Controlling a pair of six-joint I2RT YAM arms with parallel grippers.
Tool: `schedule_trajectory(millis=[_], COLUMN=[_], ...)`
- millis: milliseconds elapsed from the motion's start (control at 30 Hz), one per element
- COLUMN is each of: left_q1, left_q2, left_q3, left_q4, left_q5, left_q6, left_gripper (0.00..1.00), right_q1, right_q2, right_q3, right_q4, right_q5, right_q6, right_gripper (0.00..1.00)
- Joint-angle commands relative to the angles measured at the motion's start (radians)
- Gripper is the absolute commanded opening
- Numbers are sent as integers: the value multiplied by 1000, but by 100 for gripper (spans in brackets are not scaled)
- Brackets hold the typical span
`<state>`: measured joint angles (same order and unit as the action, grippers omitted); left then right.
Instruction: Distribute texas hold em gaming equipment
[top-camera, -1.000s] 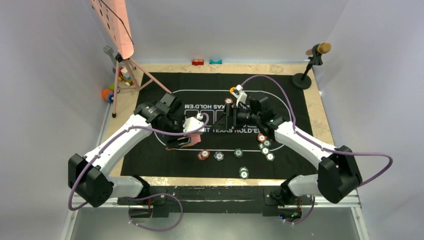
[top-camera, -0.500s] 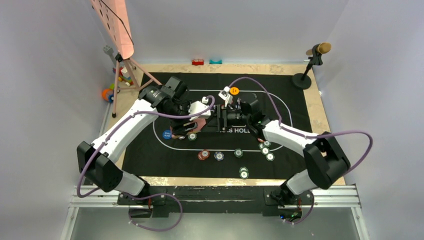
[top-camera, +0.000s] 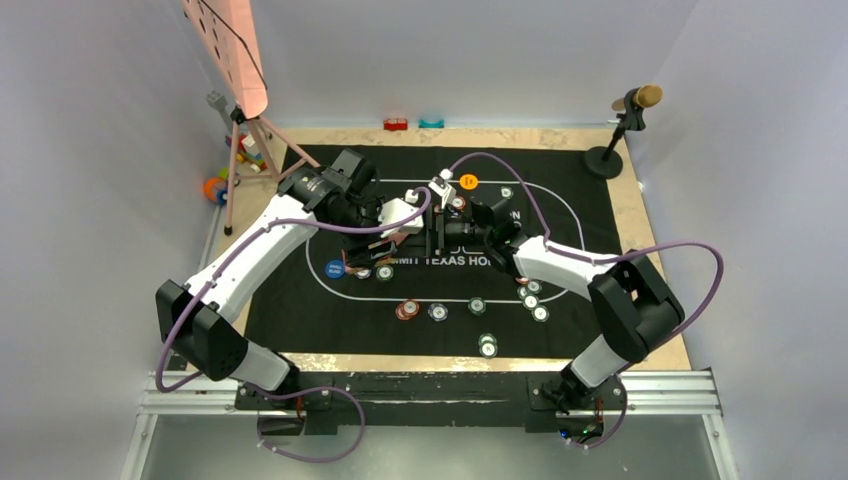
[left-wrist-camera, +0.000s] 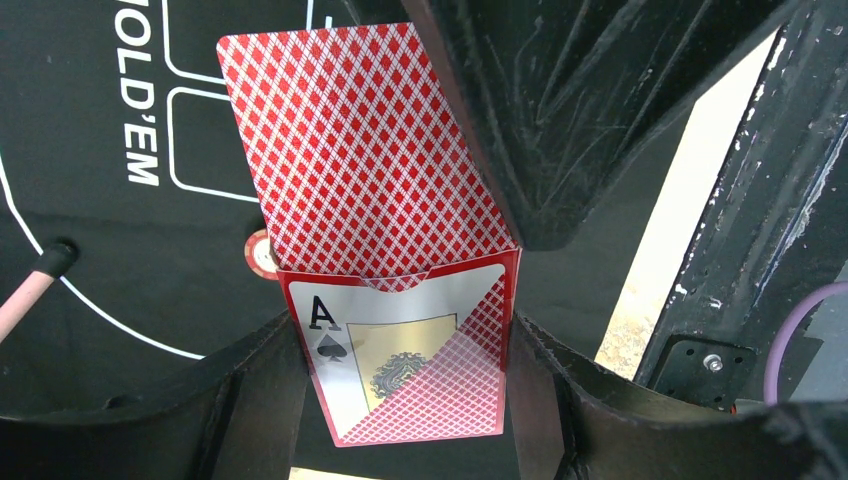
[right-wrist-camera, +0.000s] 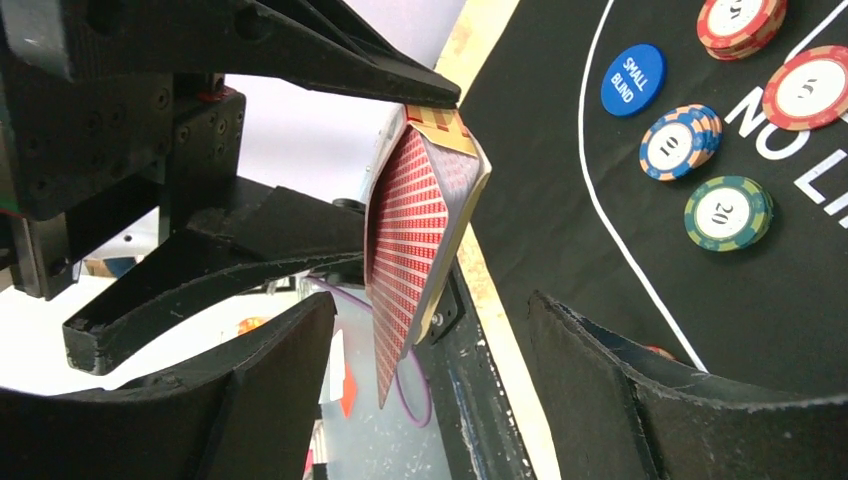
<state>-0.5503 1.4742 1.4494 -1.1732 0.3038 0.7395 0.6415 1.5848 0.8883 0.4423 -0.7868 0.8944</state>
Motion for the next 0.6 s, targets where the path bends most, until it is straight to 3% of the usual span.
schedule_trajectory(millis=[0,400,567], left_q1=[3,4,3], left_q2=[-17,-23,-32], left_q3=[22,23,14], left_q4=[5,18,35], left_q5=[23,47,62], left_q6=[-19,-33,-45], left_gripper=[0,0,0], right_q1=[5,48,49], right_q2=[6,75,76], right_q3=[46,96,82], right_q4=[79,116,135], right_q5=[-17,-28,-21], right_q6=[22,54,67], right_gripper=[74,56,39])
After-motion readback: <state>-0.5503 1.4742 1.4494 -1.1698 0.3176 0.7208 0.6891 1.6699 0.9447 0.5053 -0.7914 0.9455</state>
